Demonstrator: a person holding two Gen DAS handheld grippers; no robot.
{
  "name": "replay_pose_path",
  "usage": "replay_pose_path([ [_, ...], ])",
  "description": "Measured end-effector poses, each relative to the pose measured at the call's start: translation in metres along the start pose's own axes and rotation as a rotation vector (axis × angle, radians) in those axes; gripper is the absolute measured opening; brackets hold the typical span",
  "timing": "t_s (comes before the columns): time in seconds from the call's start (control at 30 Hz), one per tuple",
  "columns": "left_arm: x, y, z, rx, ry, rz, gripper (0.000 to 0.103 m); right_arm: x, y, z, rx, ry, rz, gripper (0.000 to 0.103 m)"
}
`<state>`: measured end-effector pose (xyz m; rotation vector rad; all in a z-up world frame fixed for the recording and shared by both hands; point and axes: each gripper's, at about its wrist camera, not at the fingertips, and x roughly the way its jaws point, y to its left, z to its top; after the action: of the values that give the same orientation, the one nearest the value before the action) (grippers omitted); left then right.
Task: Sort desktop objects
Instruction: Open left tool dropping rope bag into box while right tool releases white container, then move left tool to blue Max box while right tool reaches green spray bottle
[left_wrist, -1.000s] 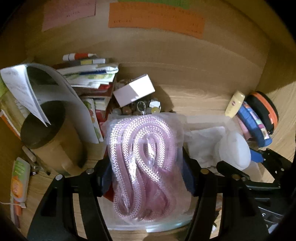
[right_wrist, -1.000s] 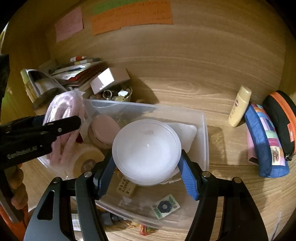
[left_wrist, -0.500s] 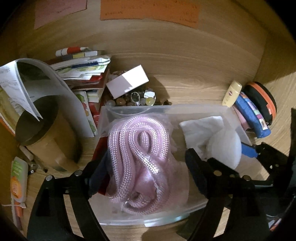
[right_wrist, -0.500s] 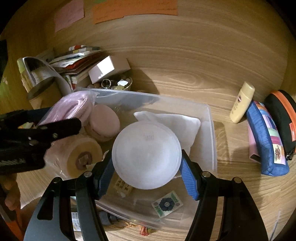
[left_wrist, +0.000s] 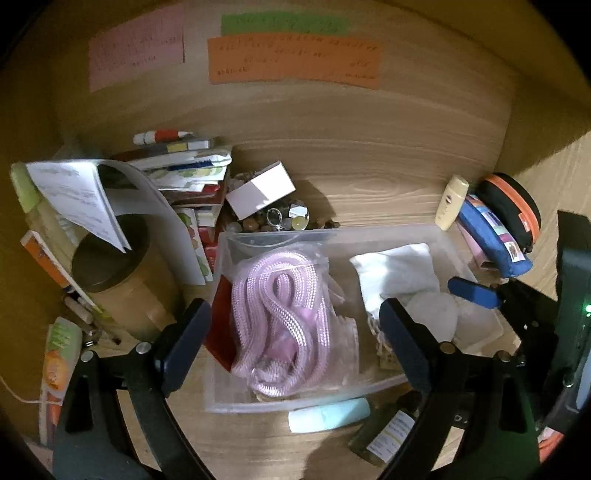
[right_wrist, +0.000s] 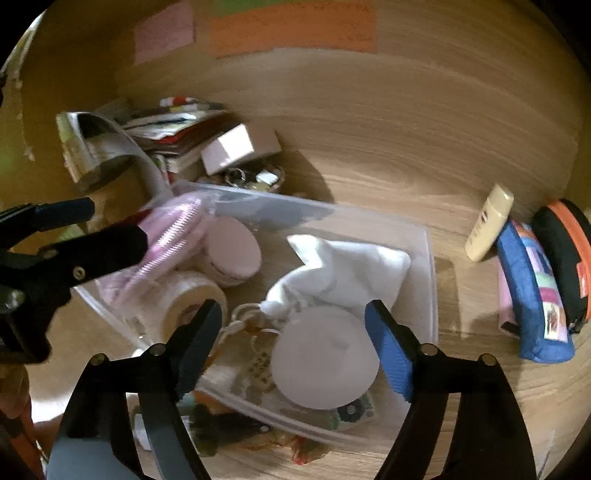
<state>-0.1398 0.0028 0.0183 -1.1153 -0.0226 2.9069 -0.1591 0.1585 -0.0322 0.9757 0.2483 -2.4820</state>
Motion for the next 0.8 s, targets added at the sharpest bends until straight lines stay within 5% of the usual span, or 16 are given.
replay_pose_path([
  [0.43, -0.049, -0.001, -0.019, 0.039, -0.072, 0.028, 0.098, -0.053, 0.007, -0.003, -0.018, -0.078, -0.02, 0.083],
  [0.8, -0.068, 0.006, -0.056, 0.043, -0.045, 0.038, 0.098, -0.08, 0.021, -0.016, 0.013, -0.096, 0.011, 0.084],
])
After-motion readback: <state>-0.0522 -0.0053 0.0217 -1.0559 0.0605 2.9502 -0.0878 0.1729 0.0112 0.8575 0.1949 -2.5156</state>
